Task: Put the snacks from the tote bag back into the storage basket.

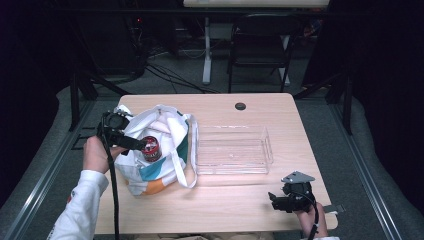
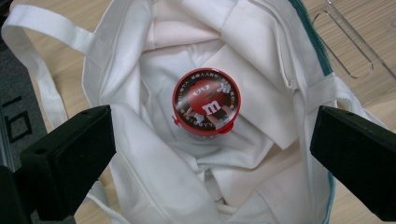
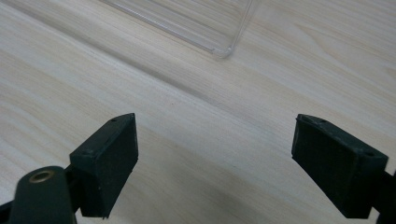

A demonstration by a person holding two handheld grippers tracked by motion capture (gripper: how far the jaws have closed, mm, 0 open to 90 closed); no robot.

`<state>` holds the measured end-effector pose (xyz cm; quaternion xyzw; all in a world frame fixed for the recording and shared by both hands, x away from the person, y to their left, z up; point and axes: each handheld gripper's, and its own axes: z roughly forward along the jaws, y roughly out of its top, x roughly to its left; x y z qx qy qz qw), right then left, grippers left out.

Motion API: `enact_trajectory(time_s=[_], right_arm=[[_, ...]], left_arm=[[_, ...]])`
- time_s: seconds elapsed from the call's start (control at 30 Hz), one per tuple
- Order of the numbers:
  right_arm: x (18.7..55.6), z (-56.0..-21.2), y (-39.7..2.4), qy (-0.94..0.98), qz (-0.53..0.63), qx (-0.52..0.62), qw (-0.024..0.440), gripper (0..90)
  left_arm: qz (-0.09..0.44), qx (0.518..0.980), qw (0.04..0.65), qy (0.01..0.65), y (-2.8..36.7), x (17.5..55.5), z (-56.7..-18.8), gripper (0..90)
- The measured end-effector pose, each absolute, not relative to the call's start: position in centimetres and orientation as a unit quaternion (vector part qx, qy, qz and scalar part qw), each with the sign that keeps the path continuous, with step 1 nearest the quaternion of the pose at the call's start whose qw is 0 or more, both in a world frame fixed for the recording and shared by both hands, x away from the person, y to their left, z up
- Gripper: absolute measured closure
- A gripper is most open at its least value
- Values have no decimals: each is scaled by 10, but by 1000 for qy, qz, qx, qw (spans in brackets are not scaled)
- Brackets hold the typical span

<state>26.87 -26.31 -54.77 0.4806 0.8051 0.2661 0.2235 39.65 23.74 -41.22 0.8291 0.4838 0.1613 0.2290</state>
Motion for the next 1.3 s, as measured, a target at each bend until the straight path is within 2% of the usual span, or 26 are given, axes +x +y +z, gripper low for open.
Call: enact_trajectory(time_s=[0.53, 1.3], right_arm=[[269, -548, -263, 805, 267, 481, 224, 140], [268, -548, -263, 805, 266, 481, 223, 140]], left_arm=[[146, 841, 207, 478, 217, 422, -418, 2], [121, 849, 150, 492, 201, 451, -459, 12]])
